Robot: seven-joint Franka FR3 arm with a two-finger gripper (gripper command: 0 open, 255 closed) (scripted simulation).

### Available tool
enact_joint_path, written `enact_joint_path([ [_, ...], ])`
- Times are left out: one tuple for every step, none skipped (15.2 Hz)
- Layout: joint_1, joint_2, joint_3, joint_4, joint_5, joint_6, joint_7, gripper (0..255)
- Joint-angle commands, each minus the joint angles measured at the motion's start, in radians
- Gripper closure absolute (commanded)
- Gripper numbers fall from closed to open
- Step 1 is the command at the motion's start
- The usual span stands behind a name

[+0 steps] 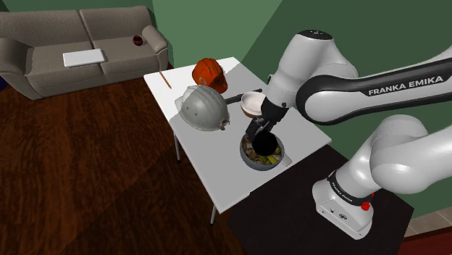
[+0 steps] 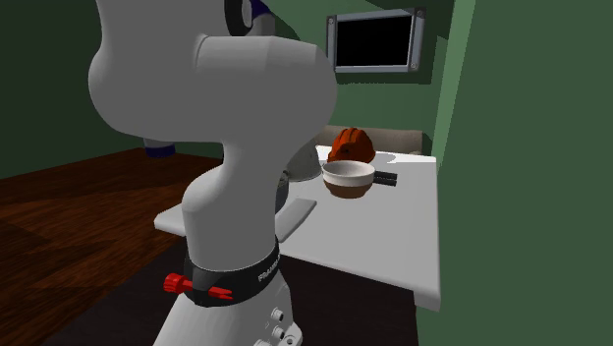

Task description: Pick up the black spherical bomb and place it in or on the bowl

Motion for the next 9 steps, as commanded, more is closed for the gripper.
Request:
enact_joint_path([
  [0.005, 0.022, 0.008, -0.033, 0.008, -0.138, 0.002, 0],
  [-0.005, 0.04, -0.023, -0.009, -0.019, -0.145, -0.012, 0],
  [-0.004, 0.017, -0.035, 0.012, -0.031, -0.189, -0.008, 0],
  [-0.003, -0.002, -0.047, 0.034, -0.043, -0.231, -0.004, 0],
  [-0.004, -0.019, -0.058, 0.058, -0.053, -0.272, -0.001, 0],
  [-0.005, -0.031, -0.064, 0.078, -0.06, -0.304, 0.001, 0],
  [-0.005, -0.031, -0.065, 0.078, -0.06, -0.304, 0.002, 0],
  [-0.005, -0.031, -0.065, 0.078, -0.06, -0.304, 0.002, 0],
  [-0.005, -0.031, -0.065, 0.078, -0.06, -0.304, 0.002, 0],
])
